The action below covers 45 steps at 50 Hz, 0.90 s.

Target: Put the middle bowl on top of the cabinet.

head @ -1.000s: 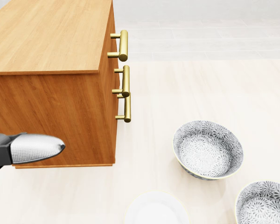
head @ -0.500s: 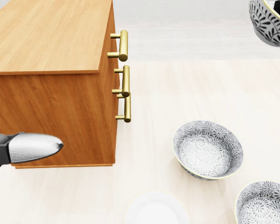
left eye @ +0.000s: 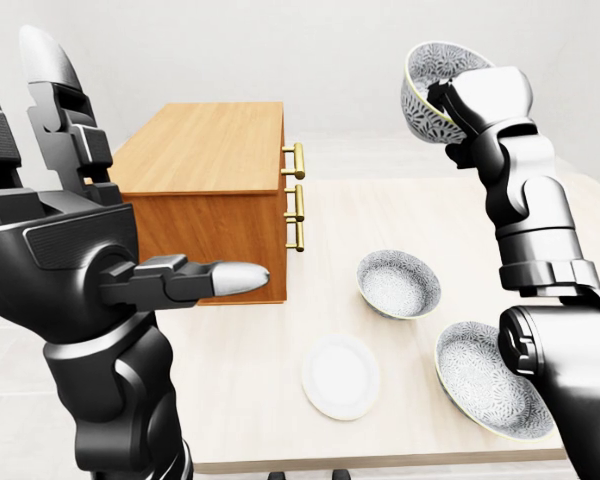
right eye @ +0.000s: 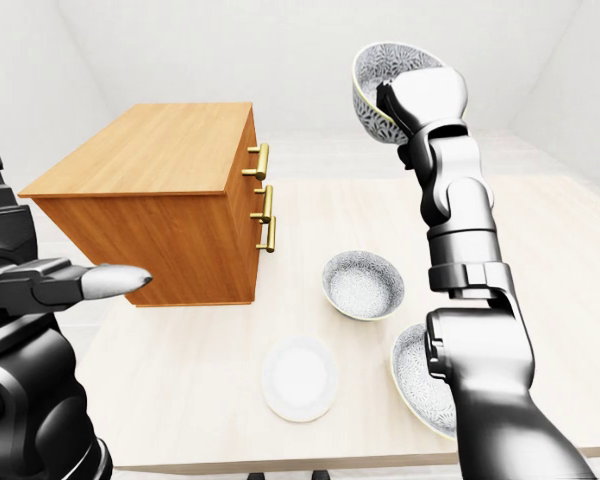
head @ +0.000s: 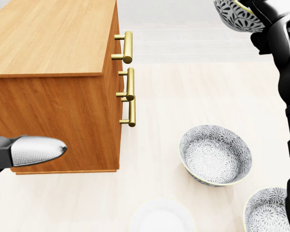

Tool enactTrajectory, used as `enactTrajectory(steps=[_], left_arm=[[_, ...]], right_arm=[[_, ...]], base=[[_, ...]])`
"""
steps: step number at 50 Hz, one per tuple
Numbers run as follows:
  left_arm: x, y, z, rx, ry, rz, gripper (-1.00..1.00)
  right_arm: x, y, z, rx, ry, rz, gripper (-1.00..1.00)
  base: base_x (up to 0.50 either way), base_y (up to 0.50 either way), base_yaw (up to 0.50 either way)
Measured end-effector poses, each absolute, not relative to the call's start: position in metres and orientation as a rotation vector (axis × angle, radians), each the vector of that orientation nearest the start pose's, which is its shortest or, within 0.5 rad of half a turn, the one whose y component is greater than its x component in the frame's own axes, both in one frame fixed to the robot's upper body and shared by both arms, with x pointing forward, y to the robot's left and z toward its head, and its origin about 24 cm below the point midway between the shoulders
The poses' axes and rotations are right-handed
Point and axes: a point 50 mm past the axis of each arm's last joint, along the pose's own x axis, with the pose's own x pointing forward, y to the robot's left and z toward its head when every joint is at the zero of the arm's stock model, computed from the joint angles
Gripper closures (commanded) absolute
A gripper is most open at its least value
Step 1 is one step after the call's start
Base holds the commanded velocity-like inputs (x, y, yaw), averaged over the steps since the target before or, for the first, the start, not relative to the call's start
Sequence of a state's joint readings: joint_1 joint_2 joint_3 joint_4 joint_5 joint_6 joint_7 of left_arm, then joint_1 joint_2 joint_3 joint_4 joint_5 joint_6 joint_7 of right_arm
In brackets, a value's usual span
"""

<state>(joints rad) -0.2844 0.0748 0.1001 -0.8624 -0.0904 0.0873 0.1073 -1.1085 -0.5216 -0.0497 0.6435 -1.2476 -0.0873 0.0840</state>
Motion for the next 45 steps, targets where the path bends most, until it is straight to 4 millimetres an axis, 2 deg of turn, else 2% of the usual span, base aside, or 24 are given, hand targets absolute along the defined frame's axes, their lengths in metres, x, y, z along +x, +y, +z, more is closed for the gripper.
enactTrajectory(steps=[17, 45], left_arm=[[0.188, 0.155, 0.269, -0.059, -1.053, 0.031, -1.0], [0.19, 0.156, 0.269, -0.06, -1.048, 0.046, -1.0]], right_arm=[[0.414, -0.173, 0.298, -1.664, -0.401, -0.276, 1.0], [0.422, -0.118, 0.31, -1.685, -0.502, -0.205, 1.0]], base=[[0.0, 0.0, 0.0], [0.0, 0.0, 0.0]])
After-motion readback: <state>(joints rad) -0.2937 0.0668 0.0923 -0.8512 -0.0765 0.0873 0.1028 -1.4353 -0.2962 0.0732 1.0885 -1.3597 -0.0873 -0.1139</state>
